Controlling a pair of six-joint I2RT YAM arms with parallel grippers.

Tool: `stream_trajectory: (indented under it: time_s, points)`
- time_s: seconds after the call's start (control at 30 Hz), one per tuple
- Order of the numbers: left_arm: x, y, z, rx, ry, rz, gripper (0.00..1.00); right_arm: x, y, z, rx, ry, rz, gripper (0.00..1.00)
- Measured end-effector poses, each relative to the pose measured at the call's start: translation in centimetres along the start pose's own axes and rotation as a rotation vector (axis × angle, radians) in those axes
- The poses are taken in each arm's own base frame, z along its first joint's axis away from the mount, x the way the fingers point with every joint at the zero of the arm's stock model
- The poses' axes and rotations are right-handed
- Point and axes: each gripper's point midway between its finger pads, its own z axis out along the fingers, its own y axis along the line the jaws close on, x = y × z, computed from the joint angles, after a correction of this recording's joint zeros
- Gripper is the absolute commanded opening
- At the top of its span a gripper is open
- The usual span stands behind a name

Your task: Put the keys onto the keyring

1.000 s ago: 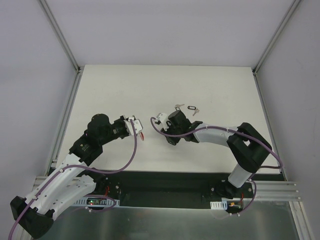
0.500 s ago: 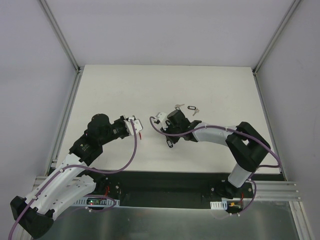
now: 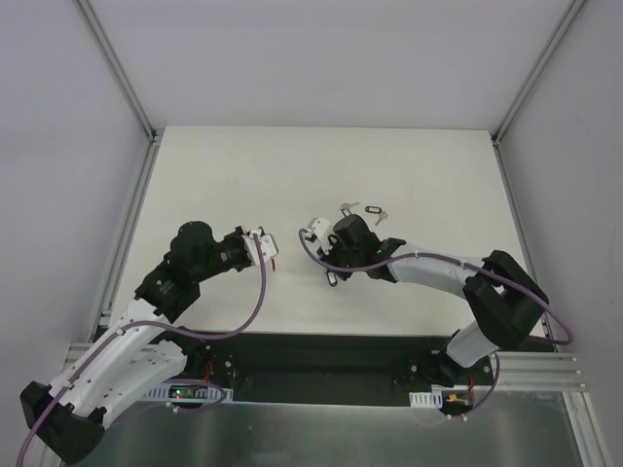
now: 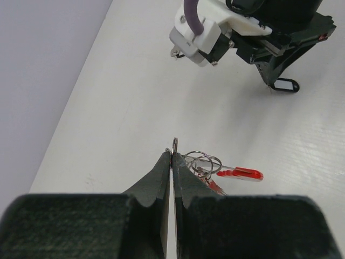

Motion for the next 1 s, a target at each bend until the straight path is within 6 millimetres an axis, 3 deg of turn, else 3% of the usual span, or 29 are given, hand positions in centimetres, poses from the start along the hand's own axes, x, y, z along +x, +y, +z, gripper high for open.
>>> stream_trajectory:
  time_s: [0.27, 0.43, 0.83, 1.0]
  points:
    - [-1.0, -1.4, 0.2, 0.076, -0.057, -0.011, 0.0, -4.3, 0.8, -4.6, 0.023, -0.164, -0.094, 0.02]
    - [-1.8, -2.8, 0.4, 0.143, -0.094, -0.027, 0.0, -6.0, 1.5, -7.6, 0.035, -0.235, -0.152, 0.02]
    - [-3.7, -8.8, 1.6, 0.384, -0.155, -0.024, 0.0, -7.8, 5.5, -12.9, 0.022, -0.31, -0.333, 0.01]
    - [-3.8, -10.2, 1.9, 0.44, -0.15, -0.036, 0.0, -8.3, 6.8, -14.2, 0.064, -0.33, -0.43, 0.01]
